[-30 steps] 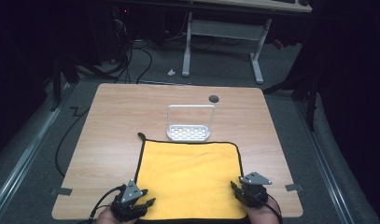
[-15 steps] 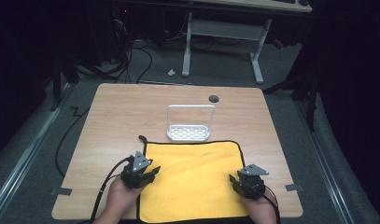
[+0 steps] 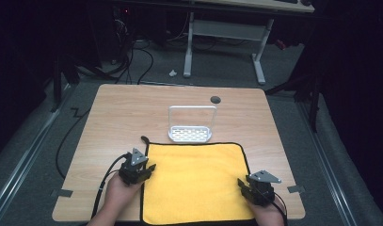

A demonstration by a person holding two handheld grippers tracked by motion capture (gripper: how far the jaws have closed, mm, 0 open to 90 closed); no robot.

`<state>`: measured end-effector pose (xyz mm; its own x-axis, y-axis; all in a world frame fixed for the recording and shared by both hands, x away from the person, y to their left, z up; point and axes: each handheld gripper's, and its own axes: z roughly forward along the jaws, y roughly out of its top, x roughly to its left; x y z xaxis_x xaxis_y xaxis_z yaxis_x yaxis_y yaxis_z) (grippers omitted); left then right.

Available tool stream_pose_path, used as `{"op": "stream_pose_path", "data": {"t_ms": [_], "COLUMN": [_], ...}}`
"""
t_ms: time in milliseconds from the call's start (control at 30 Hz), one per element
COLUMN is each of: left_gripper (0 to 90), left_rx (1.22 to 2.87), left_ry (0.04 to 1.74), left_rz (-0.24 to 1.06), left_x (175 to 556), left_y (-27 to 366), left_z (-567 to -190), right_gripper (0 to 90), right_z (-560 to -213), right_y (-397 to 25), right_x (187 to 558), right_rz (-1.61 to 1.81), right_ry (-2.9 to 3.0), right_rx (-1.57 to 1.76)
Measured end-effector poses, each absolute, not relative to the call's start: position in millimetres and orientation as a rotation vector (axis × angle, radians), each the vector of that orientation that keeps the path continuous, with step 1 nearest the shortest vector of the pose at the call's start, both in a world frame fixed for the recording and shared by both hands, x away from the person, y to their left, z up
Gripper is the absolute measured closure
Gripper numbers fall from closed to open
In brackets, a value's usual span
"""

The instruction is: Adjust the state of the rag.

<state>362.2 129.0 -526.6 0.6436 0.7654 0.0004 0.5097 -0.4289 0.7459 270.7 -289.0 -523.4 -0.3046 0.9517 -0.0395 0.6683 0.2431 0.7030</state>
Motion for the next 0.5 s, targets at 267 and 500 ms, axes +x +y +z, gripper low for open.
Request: {"op": "stream_pose_path", "data": {"t_ms": [267, 500], "left_gripper": [55.3, 53.3], "left_rx": [1.992, 1.949], "left_ry": [1.045, 1.14], "left_rz": [0.423, 0.376], "left_x": [381.7, 418.1], "left_y": [146.7, 144.2], "left_z": [-516.8, -523.5], "right_gripper": [56.7, 59.3], "right_z": [-514.1, -517.6], "right_y": [-283.3, -271.3], "right_x": [271.8, 274.3], "right_rz": [0.825, 0.781], "right_ry": [2.045, 2.083], "right_rx": [1.452, 1.425]}}
